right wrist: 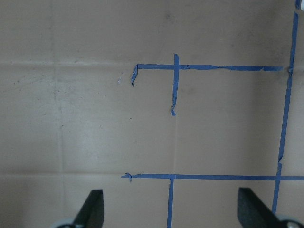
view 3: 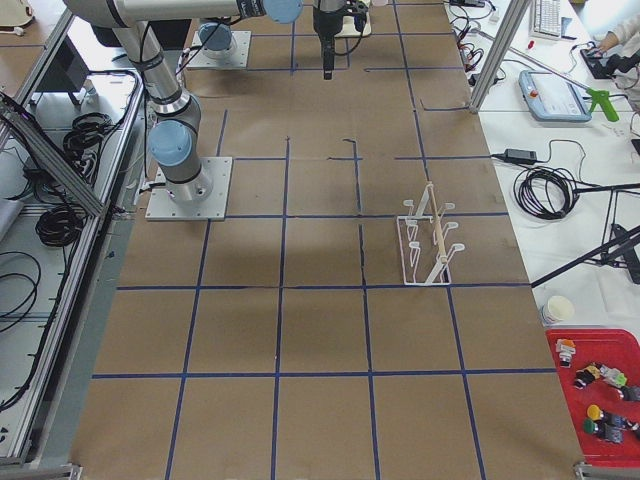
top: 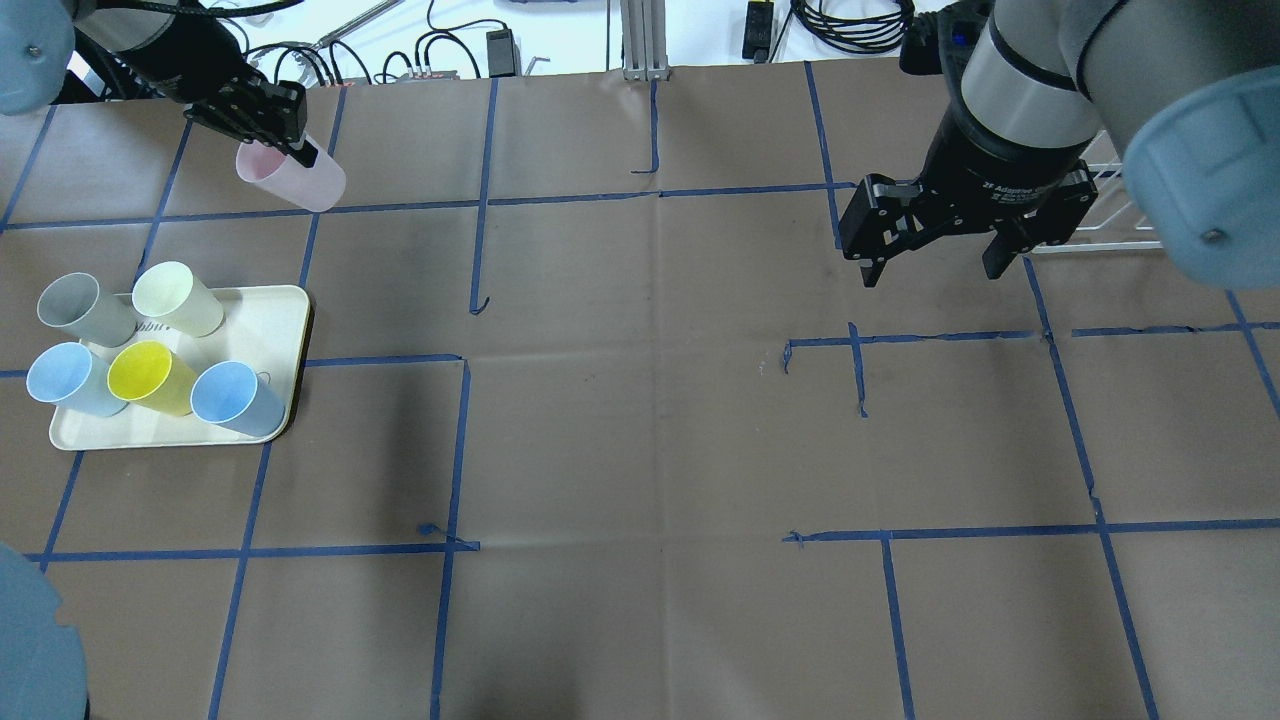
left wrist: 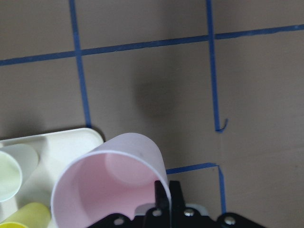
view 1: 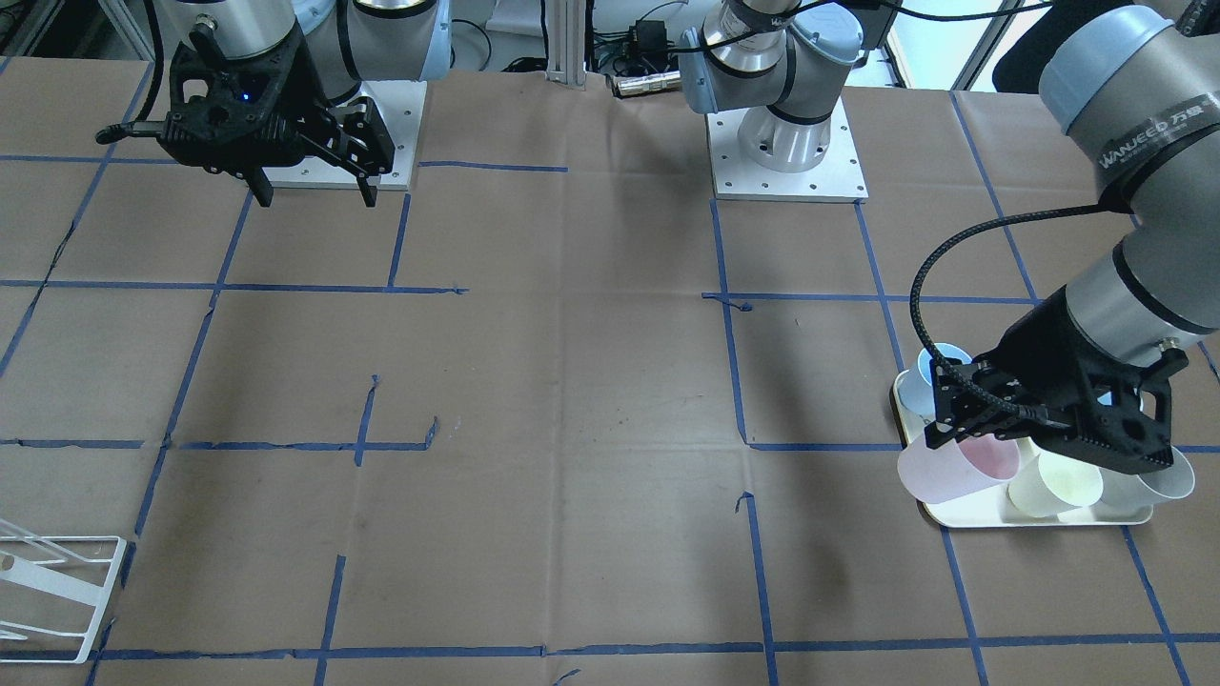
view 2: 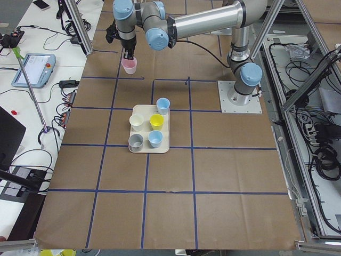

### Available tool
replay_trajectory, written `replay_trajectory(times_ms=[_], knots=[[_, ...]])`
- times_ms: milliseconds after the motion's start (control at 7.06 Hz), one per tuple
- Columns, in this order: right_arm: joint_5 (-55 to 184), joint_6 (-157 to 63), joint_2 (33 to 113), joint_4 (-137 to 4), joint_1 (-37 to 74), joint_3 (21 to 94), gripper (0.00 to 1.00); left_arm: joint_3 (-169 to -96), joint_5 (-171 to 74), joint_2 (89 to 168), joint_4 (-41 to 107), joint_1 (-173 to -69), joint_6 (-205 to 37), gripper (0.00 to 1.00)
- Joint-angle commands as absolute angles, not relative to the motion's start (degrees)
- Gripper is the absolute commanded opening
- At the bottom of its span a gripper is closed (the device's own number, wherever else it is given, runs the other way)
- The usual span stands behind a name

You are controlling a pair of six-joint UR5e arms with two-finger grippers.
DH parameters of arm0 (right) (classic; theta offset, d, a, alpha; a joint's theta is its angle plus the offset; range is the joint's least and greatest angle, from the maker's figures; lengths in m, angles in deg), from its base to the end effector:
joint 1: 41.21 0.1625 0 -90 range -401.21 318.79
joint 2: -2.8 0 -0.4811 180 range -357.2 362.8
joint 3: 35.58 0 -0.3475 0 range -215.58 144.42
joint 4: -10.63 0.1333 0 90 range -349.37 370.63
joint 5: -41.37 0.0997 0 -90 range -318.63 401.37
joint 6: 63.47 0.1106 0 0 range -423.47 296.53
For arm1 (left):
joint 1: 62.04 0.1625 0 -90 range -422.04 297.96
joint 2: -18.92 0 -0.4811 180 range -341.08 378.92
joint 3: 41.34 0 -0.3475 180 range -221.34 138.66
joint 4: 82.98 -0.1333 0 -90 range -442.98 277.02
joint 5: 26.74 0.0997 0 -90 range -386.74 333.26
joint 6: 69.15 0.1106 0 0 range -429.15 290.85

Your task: Transfer IKEA cup to right arm and place on rack

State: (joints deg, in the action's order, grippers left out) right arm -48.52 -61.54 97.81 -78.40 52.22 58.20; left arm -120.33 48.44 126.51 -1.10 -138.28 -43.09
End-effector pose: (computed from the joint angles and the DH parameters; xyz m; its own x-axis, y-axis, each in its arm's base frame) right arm 0.1575 -0.3969 0.5391 -0.9997 -0.0262 -0.0021 -0.0262 0.9996 -0.0045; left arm -0.0159 -0.6146 0.4771 -0.9495 0.2260 0.2179 0.1996 0.9703 -0.1365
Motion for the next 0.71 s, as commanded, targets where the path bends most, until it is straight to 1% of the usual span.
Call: replay_trajectory(times_ms=[0, 283, 567], knots=[[-48.4, -61.5, 97.8, -78.4, 52.2, 58.2, 1.00, -125.6, 42.5, 125.8, -10.1, -138.3, -40.9, 0.00], [-48.3, -61.6, 97.8, -78.4, 52.1, 58.3, 1.00, -135.2, 35.1, 124.6, -28.2, -138.4, -40.8, 0.00], [-48.0, -61.7, 97.7, -78.6, 51.9, 58.3, 1.00, -140.8, 24.9, 121.2, -37.2, -138.4, -39.7, 0.00]])
